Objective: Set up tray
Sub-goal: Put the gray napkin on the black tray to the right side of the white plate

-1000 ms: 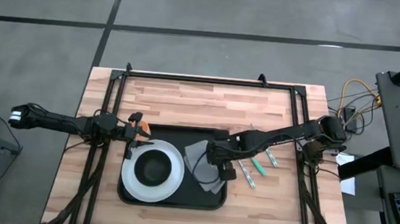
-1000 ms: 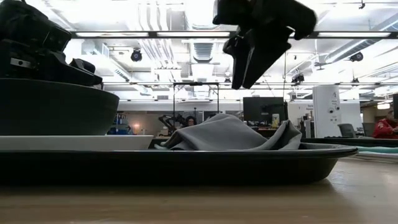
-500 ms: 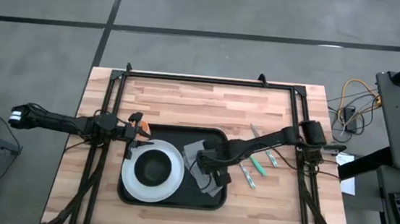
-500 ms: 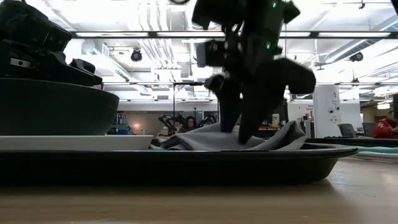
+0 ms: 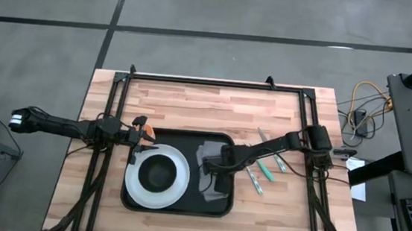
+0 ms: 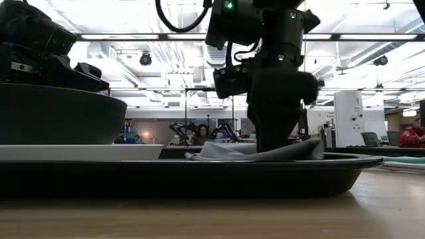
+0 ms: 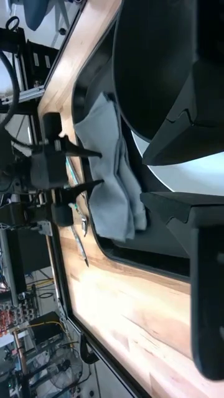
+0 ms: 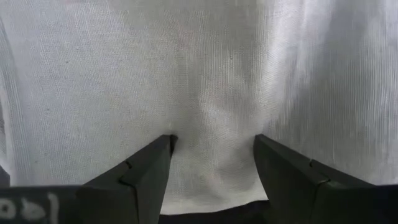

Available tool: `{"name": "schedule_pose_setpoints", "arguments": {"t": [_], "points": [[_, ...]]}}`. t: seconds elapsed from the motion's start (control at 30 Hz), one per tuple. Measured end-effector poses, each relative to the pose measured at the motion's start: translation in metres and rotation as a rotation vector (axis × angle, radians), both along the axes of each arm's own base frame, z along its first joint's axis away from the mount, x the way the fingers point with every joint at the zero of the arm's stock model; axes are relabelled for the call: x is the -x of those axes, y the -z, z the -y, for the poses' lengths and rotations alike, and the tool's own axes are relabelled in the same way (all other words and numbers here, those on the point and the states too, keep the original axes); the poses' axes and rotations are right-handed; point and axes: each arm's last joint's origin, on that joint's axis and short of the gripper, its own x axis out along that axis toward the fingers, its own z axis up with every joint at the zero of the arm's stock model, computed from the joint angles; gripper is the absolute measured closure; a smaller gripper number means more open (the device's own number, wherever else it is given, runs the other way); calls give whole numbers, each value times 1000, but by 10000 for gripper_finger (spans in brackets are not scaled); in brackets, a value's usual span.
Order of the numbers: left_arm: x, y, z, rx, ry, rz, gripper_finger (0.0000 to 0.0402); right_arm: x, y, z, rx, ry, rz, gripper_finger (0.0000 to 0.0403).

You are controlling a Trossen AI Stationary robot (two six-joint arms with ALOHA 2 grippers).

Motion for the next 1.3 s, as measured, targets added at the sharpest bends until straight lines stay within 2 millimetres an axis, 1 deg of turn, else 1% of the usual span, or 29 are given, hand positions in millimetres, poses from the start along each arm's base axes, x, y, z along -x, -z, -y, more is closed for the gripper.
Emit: {"name": "schedule_pose_setpoints", "arguments": {"t": [0.2,0.3,0.4,0.5,0.57,0.63,0.73,0.87,0.93,1.07,1.17,1.3], "points": [[0,0,0,0,0,0,340,0,-6,1,11,16,24,183],[0,0,0,0,0,0,340,1,-16,1,9,-6,59,183],[0,0,0,0,0,0,340,3,-33,-1,50,-26,125,183],[0,0,0,0,0,0,340,7,-51,-12,107,-98,206,183],[0,0,0,0,0,-1,340,8,-58,-24,142,-151,264,183],[0,0,0,0,0,-1,340,9,-61,-37,187,-215,307,183],[0,0,0,0,0,-1,340,9,-57,-58,255,-315,345,183],[0,0,0,0,0,-1,340,12,-52,-76,319,-334,369,184],[0,0,0,0,0,-1,340,12,-48,-80,324,-335,372,184],[0,0,0,0,0,-2,340,8,-32,-84,332,-352,343,184],[0,0,0,0,0,-1,340,7,-25,-86,336,-363,329,184],[0,0,0,0,0,-1,340,6,-22,-92,331,-375,332,184]]}}
